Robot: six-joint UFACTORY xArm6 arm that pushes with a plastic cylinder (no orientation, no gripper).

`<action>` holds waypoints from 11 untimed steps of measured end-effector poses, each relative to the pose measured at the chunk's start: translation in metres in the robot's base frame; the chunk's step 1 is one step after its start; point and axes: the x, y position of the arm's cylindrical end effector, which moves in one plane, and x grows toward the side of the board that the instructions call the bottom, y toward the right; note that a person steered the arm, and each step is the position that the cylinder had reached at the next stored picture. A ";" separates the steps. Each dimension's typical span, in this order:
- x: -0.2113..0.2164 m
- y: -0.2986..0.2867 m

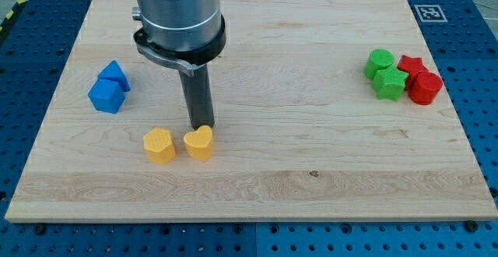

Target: Move the red circle to the right of the yellow heart

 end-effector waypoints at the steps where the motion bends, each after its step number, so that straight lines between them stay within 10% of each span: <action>1: -0.001 0.005; 6: -0.201 0.260; 11: -0.096 0.374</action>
